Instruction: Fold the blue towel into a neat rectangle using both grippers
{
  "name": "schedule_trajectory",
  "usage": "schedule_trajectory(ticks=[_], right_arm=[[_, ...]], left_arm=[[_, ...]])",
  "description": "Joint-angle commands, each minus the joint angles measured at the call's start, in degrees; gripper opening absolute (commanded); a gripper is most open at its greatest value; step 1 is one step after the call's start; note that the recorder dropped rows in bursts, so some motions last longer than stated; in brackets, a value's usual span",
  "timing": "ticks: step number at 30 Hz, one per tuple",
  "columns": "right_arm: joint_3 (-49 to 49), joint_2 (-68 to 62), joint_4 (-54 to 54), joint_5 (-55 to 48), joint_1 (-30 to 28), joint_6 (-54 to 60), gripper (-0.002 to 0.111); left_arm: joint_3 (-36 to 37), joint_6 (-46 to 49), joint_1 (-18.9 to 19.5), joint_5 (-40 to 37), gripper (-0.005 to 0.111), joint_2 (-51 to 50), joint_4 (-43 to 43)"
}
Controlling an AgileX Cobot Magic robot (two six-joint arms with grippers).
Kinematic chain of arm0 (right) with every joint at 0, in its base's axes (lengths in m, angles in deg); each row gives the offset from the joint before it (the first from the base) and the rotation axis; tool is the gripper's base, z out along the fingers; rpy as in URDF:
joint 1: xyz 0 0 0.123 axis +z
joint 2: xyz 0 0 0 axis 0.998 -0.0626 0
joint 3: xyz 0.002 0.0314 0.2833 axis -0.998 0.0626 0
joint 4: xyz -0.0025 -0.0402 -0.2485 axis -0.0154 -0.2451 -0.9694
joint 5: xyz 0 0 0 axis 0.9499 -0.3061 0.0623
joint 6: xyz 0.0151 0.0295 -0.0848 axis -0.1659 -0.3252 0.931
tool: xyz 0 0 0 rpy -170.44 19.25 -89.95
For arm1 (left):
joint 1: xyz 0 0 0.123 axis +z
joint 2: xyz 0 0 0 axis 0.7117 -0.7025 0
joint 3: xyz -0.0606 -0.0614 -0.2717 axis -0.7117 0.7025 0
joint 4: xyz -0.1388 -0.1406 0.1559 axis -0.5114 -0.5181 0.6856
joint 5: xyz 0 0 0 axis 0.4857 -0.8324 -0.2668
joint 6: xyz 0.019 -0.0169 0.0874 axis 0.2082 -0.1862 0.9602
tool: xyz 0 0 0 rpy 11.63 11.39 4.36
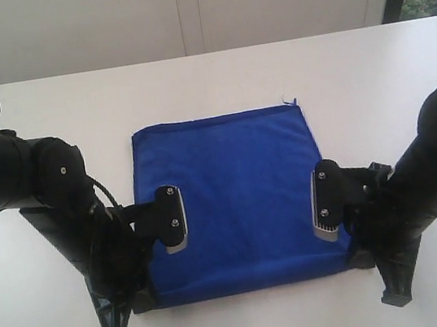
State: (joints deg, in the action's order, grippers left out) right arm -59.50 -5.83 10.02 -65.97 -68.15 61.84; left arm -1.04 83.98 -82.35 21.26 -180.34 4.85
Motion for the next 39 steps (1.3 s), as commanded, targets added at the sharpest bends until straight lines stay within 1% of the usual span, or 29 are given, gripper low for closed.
schedule_trajectory(ticks=[1, 6, 11, 21, 24, 28, 33, 35, 39], right_arm=[[-0.04, 3.11, -0.30, -3.50, 0.00, 0.27, 0.000], [-0.04, 8.37, -0.30, -9.40, 0.00, 0.27, 0.000], [0.06, 11.16, -0.30, -12.52, 0.00, 0.27, 0.000], [0.06, 16.35, -0.30, -26.21, 0.00, -3.20, 0.000], [0.06, 17.42, -0.30, -25.81, 0.00, -3.20, 0.000], [-0.80, 17.77, -0.30, -20.65, 0.00, -3.35, 0.000], [-3.49, 17.77, -1.69, -15.29, 0.00, -7.49, 0.000], [-4.89, 17.77, -4.18, -12.99, 0.00, -10.87, 0.000], [-7.07, 17.66, -7.89, -8.25, 0.00, -16.71, 0.000]], left_arm=[[0.45, -0.58, -0.35, -1.14, 0.000, 1.03, 1.04], [0.45, -6.04, -0.35, -5.29, 0.000, 3.91, 1.04], [0.45, -6.55, -0.35, -10.09, 0.000, 7.10, 1.04], [0.45, -11.09, -0.35, -21.16, 0.000, 14.21, 1.04], [0.45, -11.25, -0.35, -20.36, 0.000, 15.33, 1.04], [-0.75, -12.70, -0.35, -15.37, 0.000, 15.71, 1.28], [-5.72, -19.98, -0.24, -11.52, 0.000, 15.71, 5.77], [-7.81, -23.42, -0.16, -9.64, 0.000, 15.71, 8.15], [-10.88, -27.15, 1.19, -6.38, 0.000, 14.66, 9.04]])
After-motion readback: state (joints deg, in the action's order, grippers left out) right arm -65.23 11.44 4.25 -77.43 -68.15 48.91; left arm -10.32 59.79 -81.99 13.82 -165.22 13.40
